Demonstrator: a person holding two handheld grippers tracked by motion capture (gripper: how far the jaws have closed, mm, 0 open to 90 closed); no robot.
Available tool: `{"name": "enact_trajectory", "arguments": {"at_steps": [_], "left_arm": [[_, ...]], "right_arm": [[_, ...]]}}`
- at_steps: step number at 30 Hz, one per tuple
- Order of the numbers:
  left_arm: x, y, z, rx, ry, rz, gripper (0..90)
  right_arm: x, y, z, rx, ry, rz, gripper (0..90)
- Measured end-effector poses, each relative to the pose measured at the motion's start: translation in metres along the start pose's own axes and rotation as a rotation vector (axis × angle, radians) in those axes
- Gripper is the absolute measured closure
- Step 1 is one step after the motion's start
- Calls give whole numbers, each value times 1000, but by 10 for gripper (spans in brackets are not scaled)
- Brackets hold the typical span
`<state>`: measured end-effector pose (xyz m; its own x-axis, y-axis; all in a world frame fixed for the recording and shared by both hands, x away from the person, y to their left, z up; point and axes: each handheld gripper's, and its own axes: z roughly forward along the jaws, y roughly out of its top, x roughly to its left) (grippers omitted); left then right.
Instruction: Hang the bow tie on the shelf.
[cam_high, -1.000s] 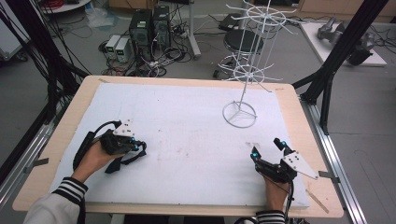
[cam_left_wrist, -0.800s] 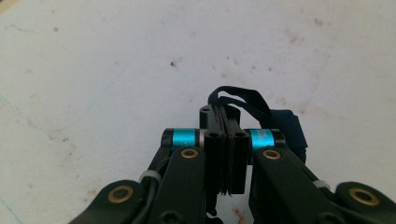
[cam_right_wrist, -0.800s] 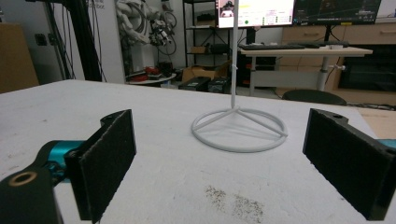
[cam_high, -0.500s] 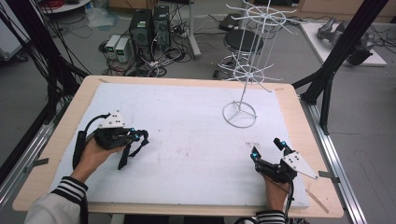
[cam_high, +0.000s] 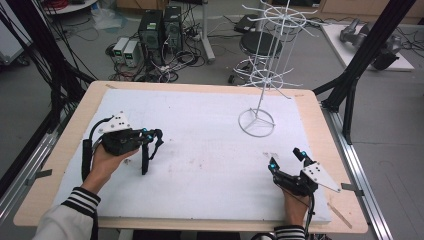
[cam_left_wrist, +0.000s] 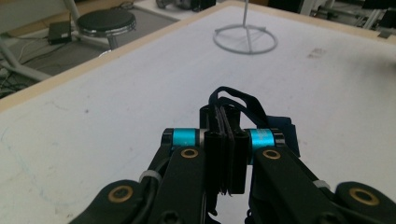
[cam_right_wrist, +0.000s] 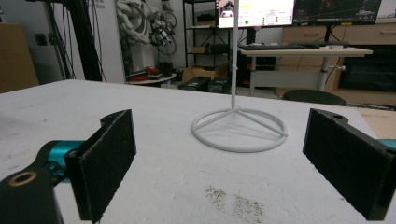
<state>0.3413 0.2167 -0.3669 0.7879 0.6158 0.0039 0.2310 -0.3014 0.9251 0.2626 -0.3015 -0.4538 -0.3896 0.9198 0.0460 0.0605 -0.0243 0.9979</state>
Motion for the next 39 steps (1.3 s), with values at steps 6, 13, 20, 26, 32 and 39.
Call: {"name": "enact_trajectory", "arguments": {"at_steps": [6,13,20,26,32,39], "left_arm": [[-6,9,9,-52,-25,-15,881],[-11,22,22,-108,-57,-37,882],[-15,34,35,-134,-64,-36,881],[-14,40,44,-159,-61,-46,882],[-16,50,54,-186,-83,-39,882],[-19,64,68,-201,-95,-24,881]], "right_arm": [[0,0,0,-1,0,-2,86],[0,0,0,-2,1,-3,86],[0,0,0,-2,2,-2,86],[0,0,0,-4,3,-6,86],[0,0,0,-4,3,-5,86],[0,0,0,-7,3,-8,86]]}}
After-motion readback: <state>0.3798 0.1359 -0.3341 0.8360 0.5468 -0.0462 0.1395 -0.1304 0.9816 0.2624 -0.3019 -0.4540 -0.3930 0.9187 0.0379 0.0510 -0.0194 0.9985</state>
